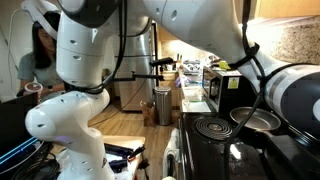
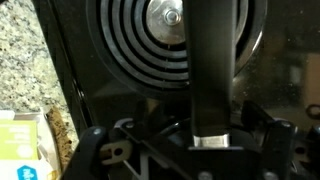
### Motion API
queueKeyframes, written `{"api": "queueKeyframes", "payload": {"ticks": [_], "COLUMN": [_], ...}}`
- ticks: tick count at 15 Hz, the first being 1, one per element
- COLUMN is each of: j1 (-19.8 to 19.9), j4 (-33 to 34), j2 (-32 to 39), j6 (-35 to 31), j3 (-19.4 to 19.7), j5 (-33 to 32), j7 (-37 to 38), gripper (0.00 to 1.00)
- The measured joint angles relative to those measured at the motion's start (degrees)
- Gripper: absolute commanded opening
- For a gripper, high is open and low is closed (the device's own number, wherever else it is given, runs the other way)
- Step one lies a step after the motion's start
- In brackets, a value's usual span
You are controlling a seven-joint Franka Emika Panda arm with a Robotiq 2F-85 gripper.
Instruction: Move the black pot from the front plate to the back plate on the stove
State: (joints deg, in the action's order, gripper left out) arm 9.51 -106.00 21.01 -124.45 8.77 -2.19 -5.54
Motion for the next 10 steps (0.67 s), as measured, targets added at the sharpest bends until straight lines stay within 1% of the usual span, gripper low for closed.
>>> {"api": "queueKeyframes", "payload": {"ticks": [6, 8, 10], "j1": [0.0, 0.0, 0.0], "j4": [2.5, 2.8, 3.1], "j2": [-0.1, -0.1, -0.1], "j6": [3.3, 4.0, 4.8], "j3": [-0.1, -0.3, -0.4], "j5": [0.0, 0.0, 0.0], "j7": [-0.7, -0.7, -1.0], "gripper": [0.26, 0.14, 0.12]}}
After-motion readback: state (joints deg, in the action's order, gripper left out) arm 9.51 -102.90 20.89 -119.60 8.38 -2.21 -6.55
